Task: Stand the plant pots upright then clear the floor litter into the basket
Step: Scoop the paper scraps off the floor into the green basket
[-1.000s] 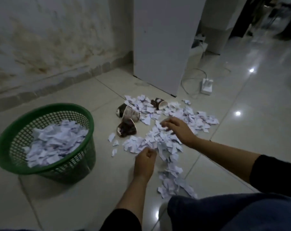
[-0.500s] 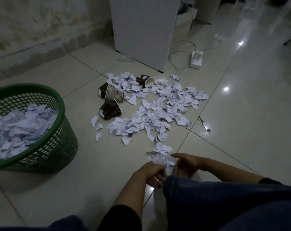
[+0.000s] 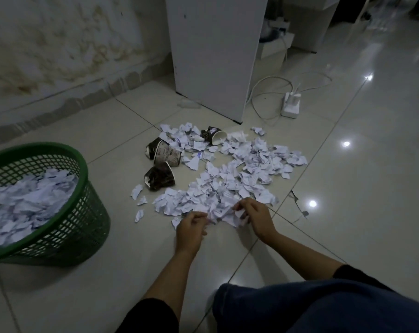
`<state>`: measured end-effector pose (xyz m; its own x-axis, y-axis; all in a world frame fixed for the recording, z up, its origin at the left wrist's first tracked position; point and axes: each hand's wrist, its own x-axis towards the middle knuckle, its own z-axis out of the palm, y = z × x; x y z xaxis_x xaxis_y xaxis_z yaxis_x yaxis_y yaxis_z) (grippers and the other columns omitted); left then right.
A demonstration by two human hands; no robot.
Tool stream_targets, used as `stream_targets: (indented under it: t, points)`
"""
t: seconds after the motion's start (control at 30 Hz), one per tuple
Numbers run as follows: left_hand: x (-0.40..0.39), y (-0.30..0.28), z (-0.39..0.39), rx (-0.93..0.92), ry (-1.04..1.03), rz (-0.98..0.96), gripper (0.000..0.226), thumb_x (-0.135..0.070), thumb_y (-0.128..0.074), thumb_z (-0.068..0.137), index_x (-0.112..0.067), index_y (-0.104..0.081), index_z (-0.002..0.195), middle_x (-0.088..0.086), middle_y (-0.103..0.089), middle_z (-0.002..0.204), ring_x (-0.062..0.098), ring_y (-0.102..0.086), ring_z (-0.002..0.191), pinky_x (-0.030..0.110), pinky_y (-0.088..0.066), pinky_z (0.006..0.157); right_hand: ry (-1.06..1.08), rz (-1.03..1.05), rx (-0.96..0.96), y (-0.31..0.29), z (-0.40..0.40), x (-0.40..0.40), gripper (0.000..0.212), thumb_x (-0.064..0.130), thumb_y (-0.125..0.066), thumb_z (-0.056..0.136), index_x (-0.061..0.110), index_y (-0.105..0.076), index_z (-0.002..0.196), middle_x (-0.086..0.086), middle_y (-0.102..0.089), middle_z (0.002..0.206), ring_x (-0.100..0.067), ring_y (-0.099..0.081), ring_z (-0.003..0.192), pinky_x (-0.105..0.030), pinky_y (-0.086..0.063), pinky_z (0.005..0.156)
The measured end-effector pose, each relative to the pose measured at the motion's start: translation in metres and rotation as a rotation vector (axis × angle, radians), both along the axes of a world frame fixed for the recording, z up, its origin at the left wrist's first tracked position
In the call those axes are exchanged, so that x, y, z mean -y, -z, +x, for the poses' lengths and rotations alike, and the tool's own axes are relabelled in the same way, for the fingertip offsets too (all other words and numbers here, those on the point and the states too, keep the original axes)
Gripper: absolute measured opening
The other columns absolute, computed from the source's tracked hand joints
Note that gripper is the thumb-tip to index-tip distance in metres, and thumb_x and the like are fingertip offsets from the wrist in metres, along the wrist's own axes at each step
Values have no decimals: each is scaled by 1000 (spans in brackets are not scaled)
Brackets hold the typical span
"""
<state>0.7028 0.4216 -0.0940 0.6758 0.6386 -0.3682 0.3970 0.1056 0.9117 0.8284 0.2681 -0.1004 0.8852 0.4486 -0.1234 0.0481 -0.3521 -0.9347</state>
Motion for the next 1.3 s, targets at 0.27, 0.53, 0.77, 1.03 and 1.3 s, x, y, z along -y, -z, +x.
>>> stream_targets:
  t: [0.27,0.53,0.77,1.03,1.3]
  points:
    - [-23,-18,18,-111,-318,236,12,-11,-57,90,-8,-68,88,11,-66,89,24,-58,82,25,-39,66,217,-104,199,20,47,26,18,33,-52,91,24,-68,93,-2,-60,100,-17,-57,96,-37,-50,83]
    - [-79,-2,17,-296,-440,590,54,-20,-65,85,-11,-47,134,16,-36,146,35,-31,134,45,-29,108,194,-335,402,30,86,9,59,53,-49,81,26,-53,133,-10,-43,145,-31,-37,137,-52,-20,114]
    - [-120,46,13,-461,-179,497,53,-43,-42,97,-20,-38,144,9,-26,156,29,-21,143,41,-16,118,62,-335,349,52,84,-13,67,63,-30,84,31,-45,141,-2,-32,155,-24,-24,146,-53,-5,120]
    - [-35,50,43,-142,-116,394,56,-44,-45,96,-22,-33,146,2,-25,157,20,-13,146,41,-6,120,-35,-116,340,51,34,-35,40,44,-43,95,29,-56,130,6,-43,146,-9,-36,136,-33,-33,111]
    - [-15,48,58,-57,-124,605,82,-76,-32,80,-33,-18,149,-3,-11,160,20,-5,148,43,-10,120,-22,-253,542,32,89,-48,47,55,-45,88,41,-49,133,4,-31,155,-21,-23,146,-54,-12,117]
